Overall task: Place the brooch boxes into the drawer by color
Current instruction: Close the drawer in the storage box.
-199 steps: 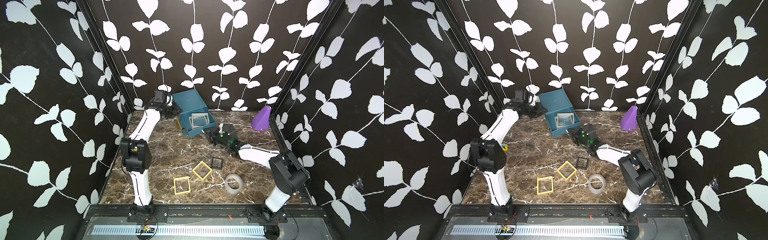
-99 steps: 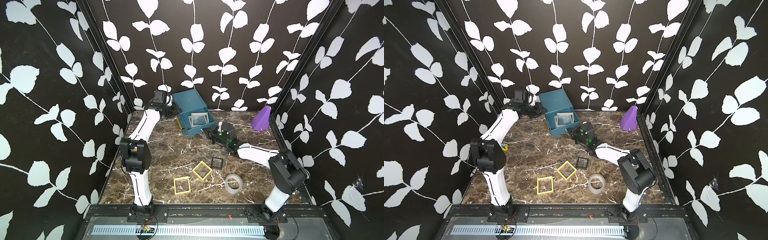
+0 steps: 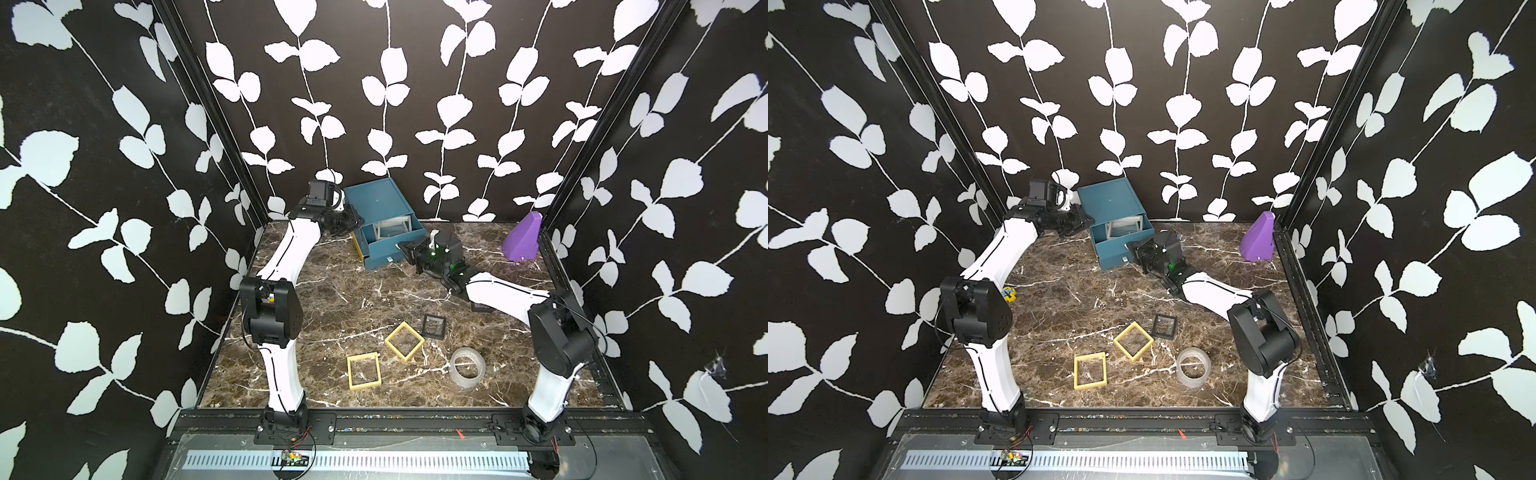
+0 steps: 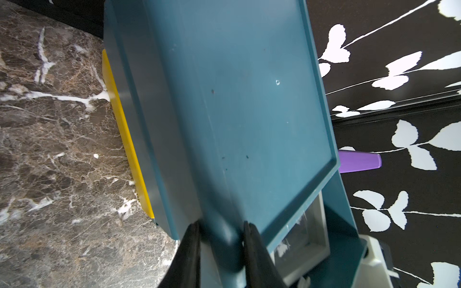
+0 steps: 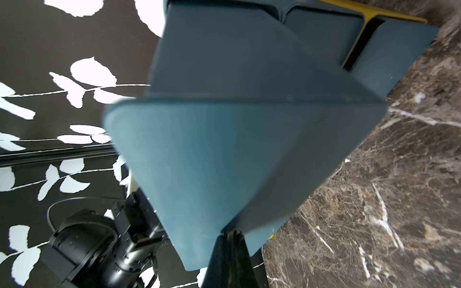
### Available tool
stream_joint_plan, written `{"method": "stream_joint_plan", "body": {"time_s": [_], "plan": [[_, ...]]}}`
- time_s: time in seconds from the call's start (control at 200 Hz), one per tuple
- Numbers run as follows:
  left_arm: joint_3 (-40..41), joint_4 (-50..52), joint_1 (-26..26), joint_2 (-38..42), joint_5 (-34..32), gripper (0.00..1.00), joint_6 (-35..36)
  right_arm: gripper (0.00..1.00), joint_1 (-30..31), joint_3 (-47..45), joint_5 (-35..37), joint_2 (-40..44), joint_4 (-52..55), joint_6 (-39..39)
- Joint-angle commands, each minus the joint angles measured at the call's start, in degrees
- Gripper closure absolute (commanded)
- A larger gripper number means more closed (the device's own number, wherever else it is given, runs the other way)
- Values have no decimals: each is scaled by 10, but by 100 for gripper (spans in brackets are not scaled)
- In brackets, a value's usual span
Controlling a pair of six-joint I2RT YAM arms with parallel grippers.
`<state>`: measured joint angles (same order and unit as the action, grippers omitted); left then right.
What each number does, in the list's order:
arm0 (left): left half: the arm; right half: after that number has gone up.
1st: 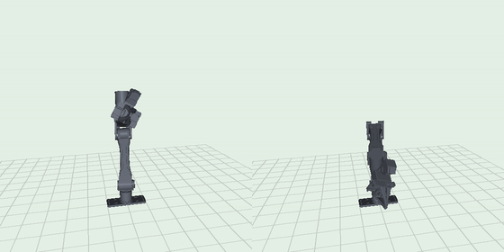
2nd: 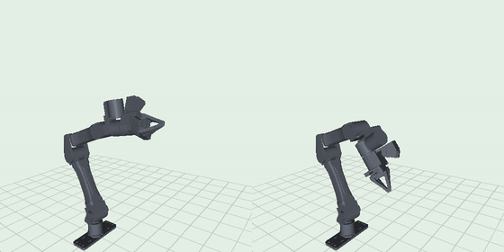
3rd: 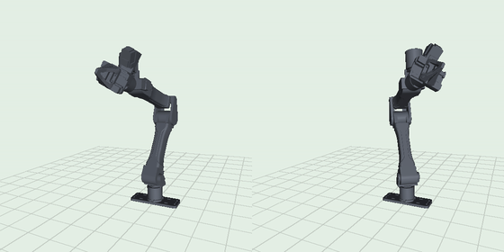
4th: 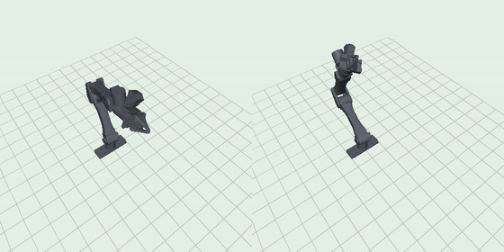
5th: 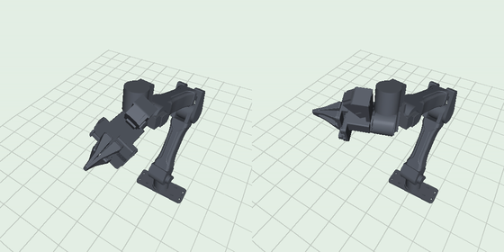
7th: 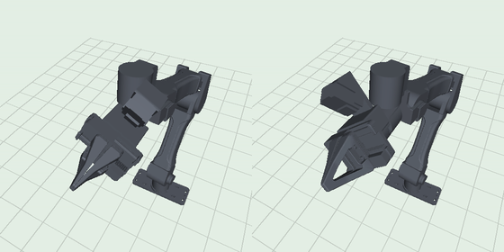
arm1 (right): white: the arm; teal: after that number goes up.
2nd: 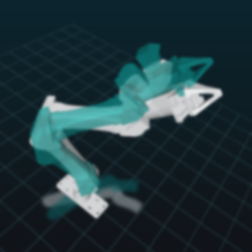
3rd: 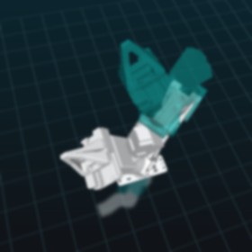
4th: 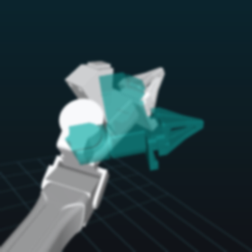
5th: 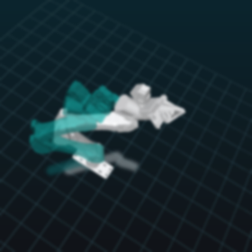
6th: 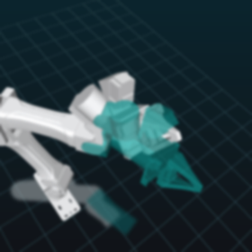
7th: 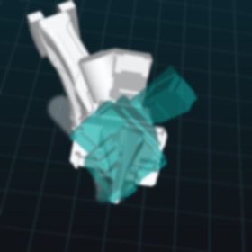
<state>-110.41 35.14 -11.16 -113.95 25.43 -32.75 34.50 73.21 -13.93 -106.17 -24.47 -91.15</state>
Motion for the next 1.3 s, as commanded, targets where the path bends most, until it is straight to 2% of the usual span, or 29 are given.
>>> {"method": "stream_joint_plan", "body": {"time_s": [0.0, 0.77, 1.125, 1.18, 1.295], "plan": [[18, 22, -15, 7, 15, 77, 10, 100, 1, 48, -2, -15, -28, -16], [18, 24, -34, 5, 26, 78, 8, 100, -3, 232, 29, -157, 10, -35], [18, 28, -37, 7, 29, 78, 9, 100, 4, 245, 44, -168, 17, -51], [17, 29, -37, 8, 29, 78, 10, 89, 5, 233, 50, -157, 11, -51], [14, 31, -37, 8, 29, 78, 10, 60, 6, 188, 64, -118, -1, -44]]}}
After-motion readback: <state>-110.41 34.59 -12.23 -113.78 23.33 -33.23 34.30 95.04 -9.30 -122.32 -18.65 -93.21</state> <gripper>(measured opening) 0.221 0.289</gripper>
